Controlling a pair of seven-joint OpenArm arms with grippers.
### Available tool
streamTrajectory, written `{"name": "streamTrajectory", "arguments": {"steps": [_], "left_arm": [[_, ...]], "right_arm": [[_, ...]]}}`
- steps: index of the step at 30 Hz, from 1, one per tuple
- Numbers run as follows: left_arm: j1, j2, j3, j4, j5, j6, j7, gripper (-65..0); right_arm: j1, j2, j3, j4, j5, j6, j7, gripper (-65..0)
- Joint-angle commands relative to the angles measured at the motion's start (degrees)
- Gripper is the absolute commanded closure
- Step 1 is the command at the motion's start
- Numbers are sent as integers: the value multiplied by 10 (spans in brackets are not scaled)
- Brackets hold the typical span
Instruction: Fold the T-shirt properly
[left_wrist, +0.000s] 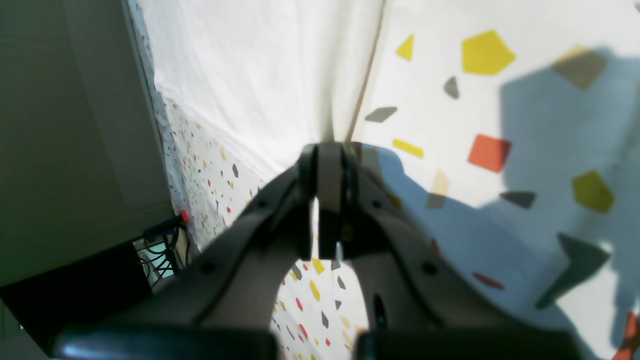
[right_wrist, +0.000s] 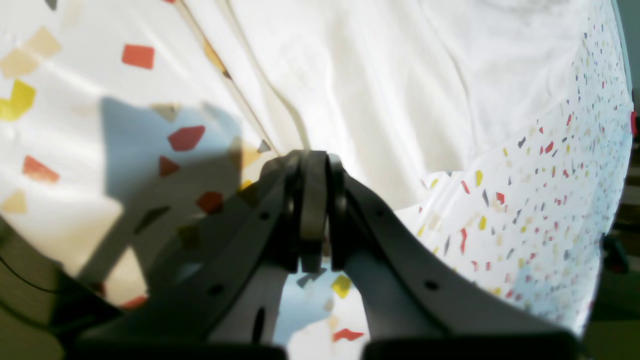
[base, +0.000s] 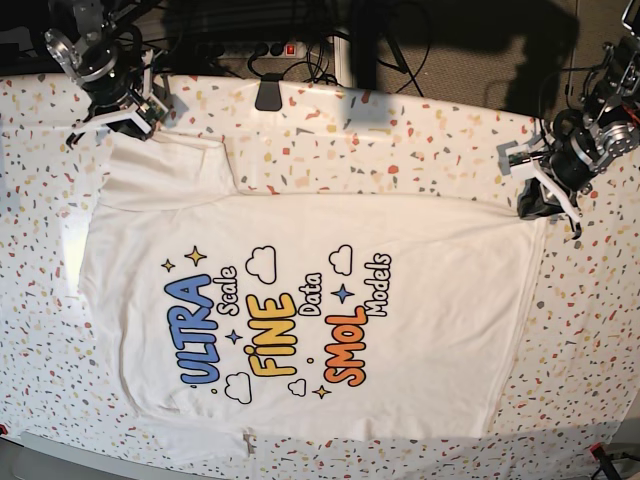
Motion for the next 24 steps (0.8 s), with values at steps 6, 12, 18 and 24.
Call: {"name": "streamTrajectory", "arguments": {"steps": [6,12,18,24], "left_arm": [[2,-4,1,1,0,1,-1,0],[2,-4,1,1,0,1,-3,0],[2,-4,1,1,0,1,-3,0],[1,-4,1,2,0,1,-3,0]], "right_arm": [[-1,8,3,8,36,-5,5,0],[-1,8,3,8,36,-5,5,0],[-1,8,3,9,104,-5,-24,0],[22,8,3,13,114,-5,-47,0]]}}
